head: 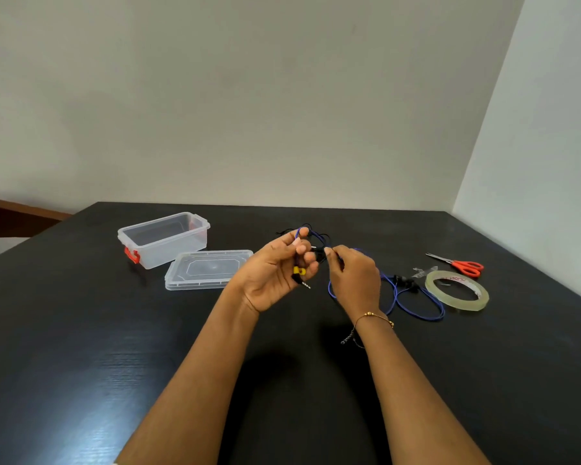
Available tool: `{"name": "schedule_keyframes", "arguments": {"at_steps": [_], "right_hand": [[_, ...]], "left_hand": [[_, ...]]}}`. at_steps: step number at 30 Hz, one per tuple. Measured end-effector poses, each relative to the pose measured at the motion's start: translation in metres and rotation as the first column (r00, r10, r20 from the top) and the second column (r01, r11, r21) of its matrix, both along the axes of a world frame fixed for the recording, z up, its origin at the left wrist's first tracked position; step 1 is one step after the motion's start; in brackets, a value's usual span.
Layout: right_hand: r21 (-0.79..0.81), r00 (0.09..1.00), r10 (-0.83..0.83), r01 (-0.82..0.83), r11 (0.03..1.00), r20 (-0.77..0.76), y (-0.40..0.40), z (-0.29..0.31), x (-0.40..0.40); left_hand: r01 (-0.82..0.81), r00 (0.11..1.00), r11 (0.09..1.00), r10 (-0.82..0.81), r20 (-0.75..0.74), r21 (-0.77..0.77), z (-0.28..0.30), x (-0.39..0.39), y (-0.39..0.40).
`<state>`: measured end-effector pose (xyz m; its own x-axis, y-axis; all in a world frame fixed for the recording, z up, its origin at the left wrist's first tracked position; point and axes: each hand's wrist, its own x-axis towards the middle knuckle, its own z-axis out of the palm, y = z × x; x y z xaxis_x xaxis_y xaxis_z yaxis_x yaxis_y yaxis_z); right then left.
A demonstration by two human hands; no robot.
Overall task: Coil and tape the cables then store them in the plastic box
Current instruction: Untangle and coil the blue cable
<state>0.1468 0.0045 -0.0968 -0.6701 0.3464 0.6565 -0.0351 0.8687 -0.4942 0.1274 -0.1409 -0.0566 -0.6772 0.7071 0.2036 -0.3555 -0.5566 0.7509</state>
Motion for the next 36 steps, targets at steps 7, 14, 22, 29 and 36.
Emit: {"name": "schedule_keyframes", "arguments": {"at_steps": [7,14,22,29,36], "right_hand": [[0.112,0.929,0.293,-0.324,0.939,0.225,-0.019,0.0,0.006],[0.137,0.832,0.426,-0.497,0.857,0.357,-0.034,0.003,0.009],[0.252,0.931,0.322,-0.358,0.899,0.173,-0.03,0.008,0.011],[0.231,0.921,0.386,-0.387,0.893,0.05,-0.027,0.014,0.012],[0.178,0.923,0.383,-0.372,0.911,-0.035,-0.022,0.02,0.012]], "left_hand": [[-0.241,0.961,0.949,0.203,0.19,0.202,-0.003,-0.015,0.001],[-0.544,0.838,0.835,0.536,0.098,0.087,-0.01,-0.019,0.008],[-0.695,0.688,0.701,0.583,-0.432,-0.161,-0.022,-0.019,0.008],[-0.715,0.66,0.667,0.545,-0.517,-0.21,-0.019,-0.016,0.009],[-0.627,0.697,0.648,0.219,-0.683,-0.432,-0.02,-0.008,0.009]]}}
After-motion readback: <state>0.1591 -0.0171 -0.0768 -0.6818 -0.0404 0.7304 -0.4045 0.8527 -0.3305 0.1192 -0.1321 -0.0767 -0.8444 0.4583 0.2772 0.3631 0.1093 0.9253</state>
